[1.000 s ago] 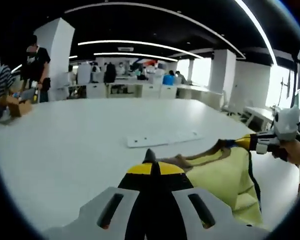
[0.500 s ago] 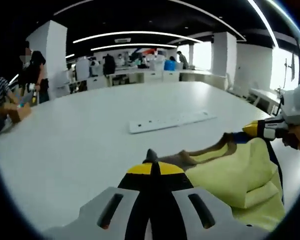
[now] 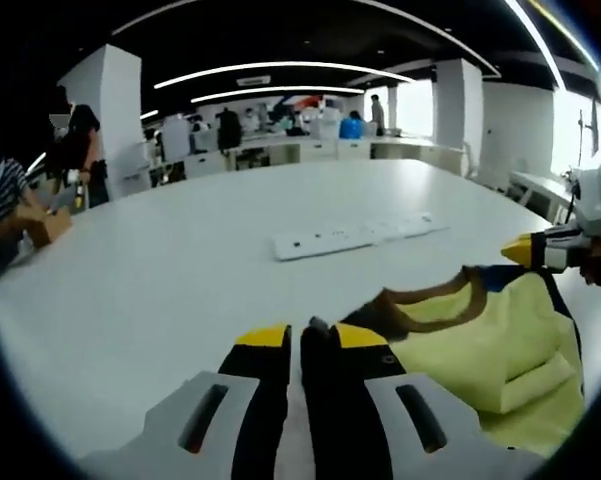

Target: Fold the garment on the visible template until the final outline fits inside the template.

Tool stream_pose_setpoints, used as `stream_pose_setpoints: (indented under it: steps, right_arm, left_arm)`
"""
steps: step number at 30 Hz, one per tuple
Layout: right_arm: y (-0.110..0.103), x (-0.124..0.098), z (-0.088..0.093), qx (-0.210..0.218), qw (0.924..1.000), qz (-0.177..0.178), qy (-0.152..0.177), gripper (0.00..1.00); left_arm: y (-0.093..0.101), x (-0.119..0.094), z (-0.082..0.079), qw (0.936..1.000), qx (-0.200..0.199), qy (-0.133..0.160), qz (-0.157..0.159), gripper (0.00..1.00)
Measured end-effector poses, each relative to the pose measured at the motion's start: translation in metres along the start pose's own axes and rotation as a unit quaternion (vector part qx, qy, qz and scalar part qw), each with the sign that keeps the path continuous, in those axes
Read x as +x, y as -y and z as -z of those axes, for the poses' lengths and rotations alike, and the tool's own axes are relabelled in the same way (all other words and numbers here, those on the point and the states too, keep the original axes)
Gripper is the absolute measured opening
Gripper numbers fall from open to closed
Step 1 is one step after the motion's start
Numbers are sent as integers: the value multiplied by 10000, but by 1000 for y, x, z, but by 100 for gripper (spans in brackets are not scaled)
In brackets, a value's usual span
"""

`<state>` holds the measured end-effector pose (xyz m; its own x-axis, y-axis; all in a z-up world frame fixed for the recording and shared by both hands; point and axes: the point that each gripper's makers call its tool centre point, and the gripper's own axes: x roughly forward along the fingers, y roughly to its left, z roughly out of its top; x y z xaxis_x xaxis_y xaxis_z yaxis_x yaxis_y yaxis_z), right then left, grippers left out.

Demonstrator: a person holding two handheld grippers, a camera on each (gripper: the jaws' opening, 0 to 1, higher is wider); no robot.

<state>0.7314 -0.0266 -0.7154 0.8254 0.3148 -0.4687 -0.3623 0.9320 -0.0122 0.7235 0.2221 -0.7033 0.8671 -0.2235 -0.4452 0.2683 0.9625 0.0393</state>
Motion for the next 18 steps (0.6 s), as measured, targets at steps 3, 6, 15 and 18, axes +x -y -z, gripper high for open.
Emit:
stream_pose_setpoints:
  steps: [3, 6, 15, 18]
  right_arm:
    - [-4, -4, -2, 137, 9998, -146, -52, 8]
    - [-10, -12, -5, 85, 9996, -245, -85, 20]
    - [-26, -42, -1, 236, 9979, -467, -394, 39]
    - [-29, -55, 2, 126, 9977, -474, -466, 42]
  left_arm:
    - [1, -7, -5, 9999, 122, 90, 74, 24]
    - [3, -13, -7, 9996, 203, 117, 147, 31]
    - [9, -33, -10, 9985, 217, 265, 432, 50]
    - [9, -41, -6, 9980, 288, 296, 481, 52]
